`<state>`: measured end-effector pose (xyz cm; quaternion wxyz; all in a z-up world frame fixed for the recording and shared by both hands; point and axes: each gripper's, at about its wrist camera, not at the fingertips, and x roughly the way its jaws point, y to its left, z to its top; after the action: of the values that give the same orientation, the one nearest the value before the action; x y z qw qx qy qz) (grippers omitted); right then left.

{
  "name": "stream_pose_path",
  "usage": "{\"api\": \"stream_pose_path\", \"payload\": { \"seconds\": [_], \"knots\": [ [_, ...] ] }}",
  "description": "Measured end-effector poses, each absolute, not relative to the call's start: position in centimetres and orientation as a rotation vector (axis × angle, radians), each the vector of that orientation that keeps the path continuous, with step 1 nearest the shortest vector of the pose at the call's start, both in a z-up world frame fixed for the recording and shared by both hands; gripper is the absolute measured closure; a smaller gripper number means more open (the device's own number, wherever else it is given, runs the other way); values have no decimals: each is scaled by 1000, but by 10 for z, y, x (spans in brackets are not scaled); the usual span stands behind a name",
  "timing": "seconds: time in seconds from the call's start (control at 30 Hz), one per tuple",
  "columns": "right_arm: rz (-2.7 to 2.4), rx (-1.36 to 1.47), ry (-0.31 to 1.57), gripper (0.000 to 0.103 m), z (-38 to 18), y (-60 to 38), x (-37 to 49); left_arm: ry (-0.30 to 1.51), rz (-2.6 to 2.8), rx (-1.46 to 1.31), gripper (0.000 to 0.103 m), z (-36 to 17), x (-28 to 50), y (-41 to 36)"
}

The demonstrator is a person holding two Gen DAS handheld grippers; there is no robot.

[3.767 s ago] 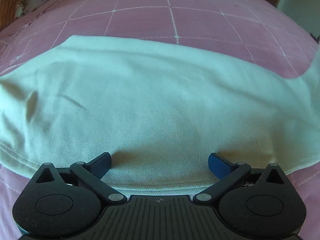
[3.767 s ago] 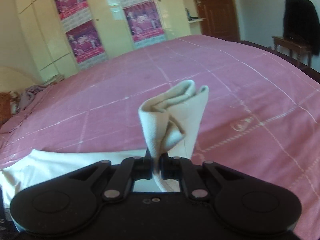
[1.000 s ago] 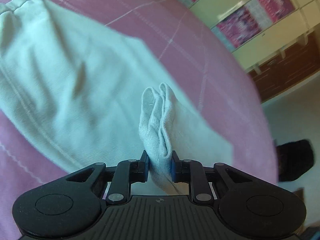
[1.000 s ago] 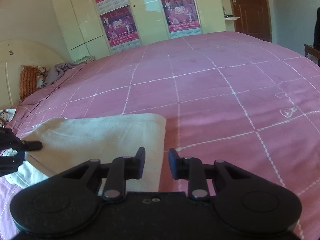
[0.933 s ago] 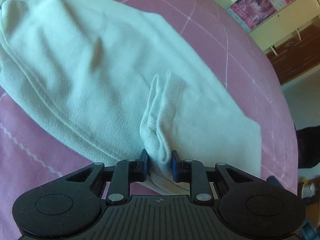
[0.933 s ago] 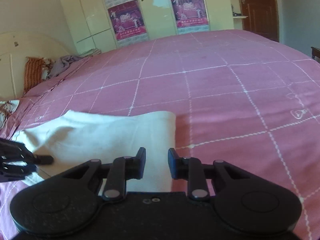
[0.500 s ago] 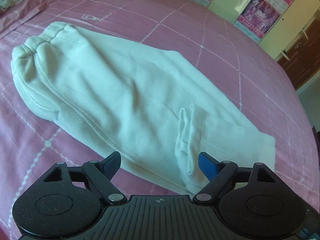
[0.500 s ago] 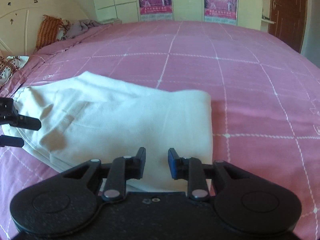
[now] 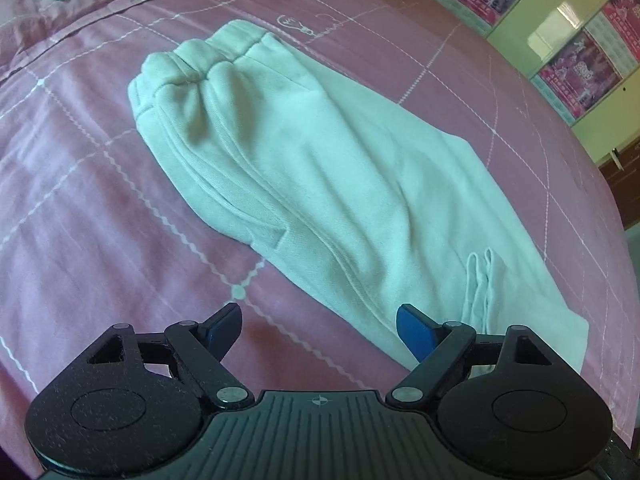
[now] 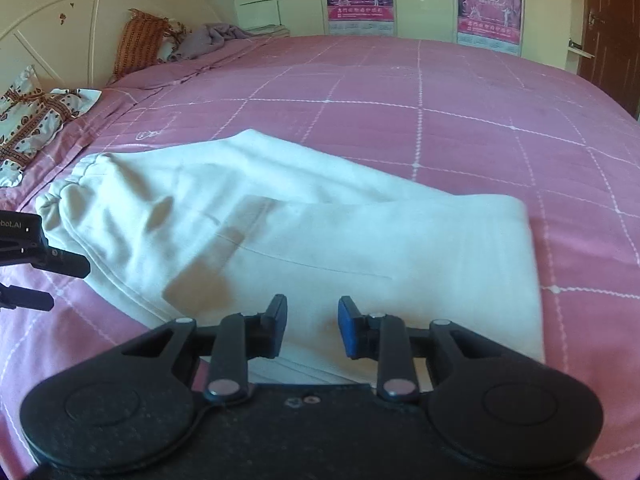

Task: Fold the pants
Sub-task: 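Grasp the gathered cuff ends with the left gripper and lift them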

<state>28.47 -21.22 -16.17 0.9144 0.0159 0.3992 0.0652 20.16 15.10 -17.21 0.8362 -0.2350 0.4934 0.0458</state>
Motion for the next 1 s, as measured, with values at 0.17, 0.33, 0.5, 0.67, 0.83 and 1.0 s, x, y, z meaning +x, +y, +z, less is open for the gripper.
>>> {"api": "stream_pose_path", "payload": {
  "seconds": [0.17,0.33,0.5,0.67,0.83,1.0],
  "knots": [
    [152,23,821,75,-161,-185,304,1032,171,-593,19,-179,208,188],
    [147,9,930,76,-192,-164,320,1037,220,-646,19,-193,220,215],
    [142,27,913,77,-195,-167,316,1028,229,-713,19,-203,228,229],
    [144,39,906,77,-195,-169,314,1020,219,-734,19,-207,234,234],
    [140,38,888,77,-196,-168,312,1006,201,-794,8,-214,240,236],
    [141,41,886,77,-196,-169,311,961,177,-846,8,-221,250,239]
  ]
}}
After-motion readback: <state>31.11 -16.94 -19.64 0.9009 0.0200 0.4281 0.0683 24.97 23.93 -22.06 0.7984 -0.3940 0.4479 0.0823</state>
